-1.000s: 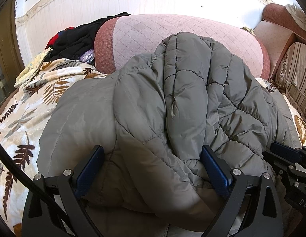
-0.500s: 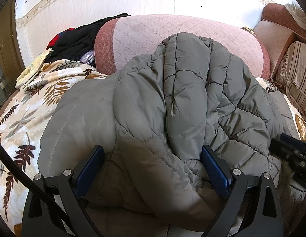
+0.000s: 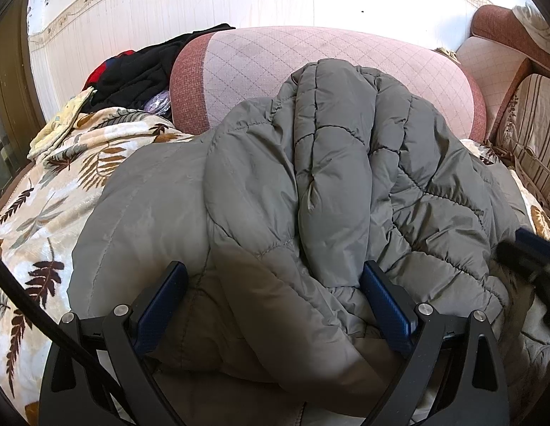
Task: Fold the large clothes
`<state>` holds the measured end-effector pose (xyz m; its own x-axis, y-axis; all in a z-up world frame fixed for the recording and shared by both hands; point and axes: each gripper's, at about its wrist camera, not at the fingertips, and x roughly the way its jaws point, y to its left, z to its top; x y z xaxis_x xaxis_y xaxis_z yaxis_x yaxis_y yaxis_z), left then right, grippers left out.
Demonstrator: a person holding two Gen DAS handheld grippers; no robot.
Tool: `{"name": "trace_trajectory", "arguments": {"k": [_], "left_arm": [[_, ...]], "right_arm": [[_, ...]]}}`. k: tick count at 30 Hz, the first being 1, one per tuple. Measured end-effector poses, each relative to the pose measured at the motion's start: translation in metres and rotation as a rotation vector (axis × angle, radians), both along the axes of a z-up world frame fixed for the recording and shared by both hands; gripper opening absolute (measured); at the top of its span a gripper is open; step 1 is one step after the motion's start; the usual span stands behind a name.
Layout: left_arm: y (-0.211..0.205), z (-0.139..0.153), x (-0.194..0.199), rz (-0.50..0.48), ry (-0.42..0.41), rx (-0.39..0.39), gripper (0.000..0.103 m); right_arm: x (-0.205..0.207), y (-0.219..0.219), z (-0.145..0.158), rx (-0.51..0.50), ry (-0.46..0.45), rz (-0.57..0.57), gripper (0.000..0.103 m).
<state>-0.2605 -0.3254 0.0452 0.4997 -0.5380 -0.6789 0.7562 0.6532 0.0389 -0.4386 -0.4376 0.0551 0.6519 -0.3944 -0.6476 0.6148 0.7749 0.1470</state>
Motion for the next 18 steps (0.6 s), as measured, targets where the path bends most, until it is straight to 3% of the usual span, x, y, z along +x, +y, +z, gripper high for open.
{"name": "trace_trajectory", "arguments": {"k": [3,9,18], "left_arm": [[0.000,0.000,0.000,0.000,0.000,0.000,0.097],[0.000,0.001,0.001,0.000,-0.002,0.002,0.097],[0.001,0.001,0.001,0.002,-0.001,0.000,0.097]], "right_arm": [[-0.007,-0.007,0.004,0.004,-0.023,-0.034,0.054],[0.000,-0.017,-0.016,0.071,0.054,-0.054,0.054],[0.000,-0.019,-0.021,0.077,0.062,-0.053,0.054]]}}
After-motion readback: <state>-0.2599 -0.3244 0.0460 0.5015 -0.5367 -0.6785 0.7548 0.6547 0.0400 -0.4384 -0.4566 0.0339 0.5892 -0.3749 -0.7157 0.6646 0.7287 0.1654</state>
